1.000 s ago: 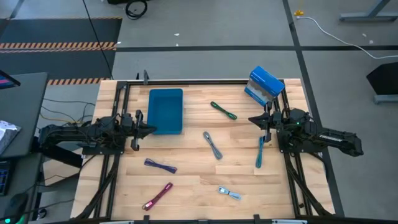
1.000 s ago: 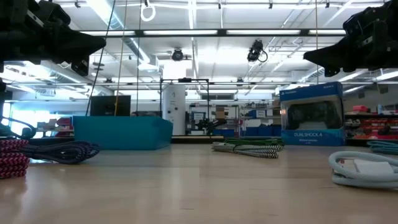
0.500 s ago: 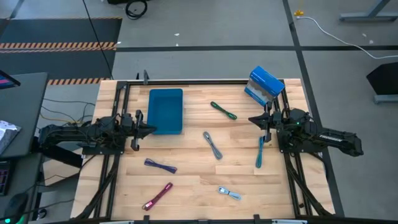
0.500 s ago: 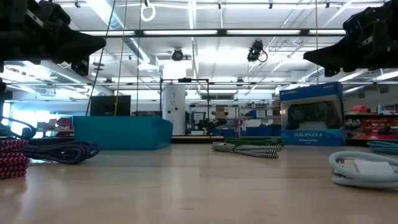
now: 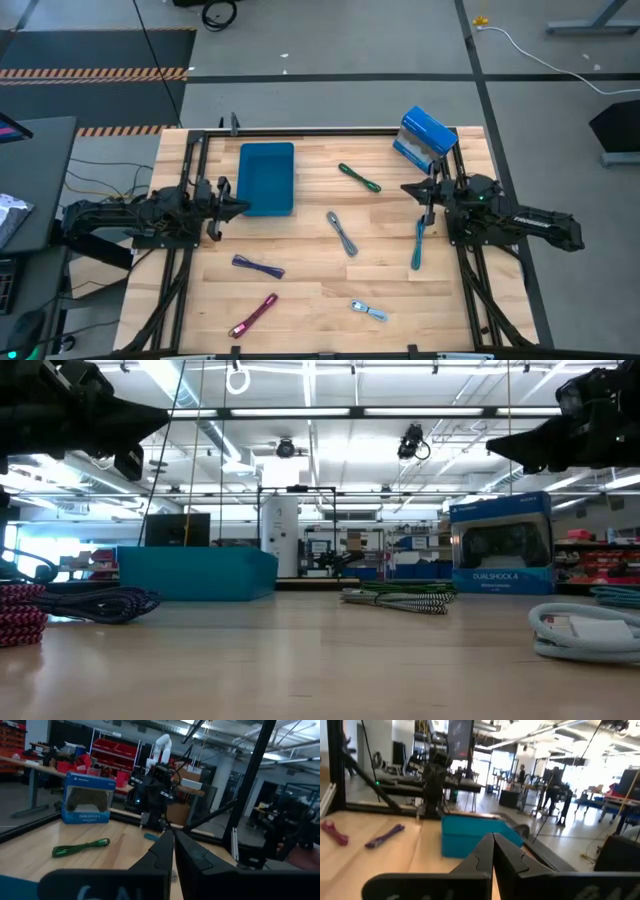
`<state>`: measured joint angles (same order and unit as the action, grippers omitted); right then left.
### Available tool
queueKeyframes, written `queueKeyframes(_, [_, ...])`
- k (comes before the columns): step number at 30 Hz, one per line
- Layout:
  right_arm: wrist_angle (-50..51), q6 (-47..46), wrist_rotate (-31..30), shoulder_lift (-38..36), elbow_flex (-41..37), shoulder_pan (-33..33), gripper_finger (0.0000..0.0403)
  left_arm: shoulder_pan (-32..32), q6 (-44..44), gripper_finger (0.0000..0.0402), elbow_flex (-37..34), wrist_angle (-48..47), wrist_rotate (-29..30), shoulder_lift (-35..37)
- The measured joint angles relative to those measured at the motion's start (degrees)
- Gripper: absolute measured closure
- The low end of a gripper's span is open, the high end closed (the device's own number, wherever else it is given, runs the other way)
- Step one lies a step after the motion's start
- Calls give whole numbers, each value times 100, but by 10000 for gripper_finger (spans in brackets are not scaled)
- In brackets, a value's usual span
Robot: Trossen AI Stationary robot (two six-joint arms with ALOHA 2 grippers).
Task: Pick and place USB-C Cables
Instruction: Put the dark blue charger cable into the blue bin
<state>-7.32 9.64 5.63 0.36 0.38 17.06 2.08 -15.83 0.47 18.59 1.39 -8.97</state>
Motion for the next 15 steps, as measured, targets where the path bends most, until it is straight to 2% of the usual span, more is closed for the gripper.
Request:
queueKeyframes(4, [-460, -67, 1, 0, 0, 1, 389, -2, 132, 375, 21, -2, 61, 0])
queueKeyframes(7, [-765, -108, 0, 0, 0, 2, 389, 0, 148, 359, 267, -474, 179, -65])
queueKeyframes(10, [-999, -108, 0, 0, 0, 2, 389, -32, 144, 323, 655, -1062, 157, -272])
queueKeyframes(15, [-1343, -206, 0, 0, 1, 0, 389, -276, 586, 246, 1380, -1880, 137, -1086])
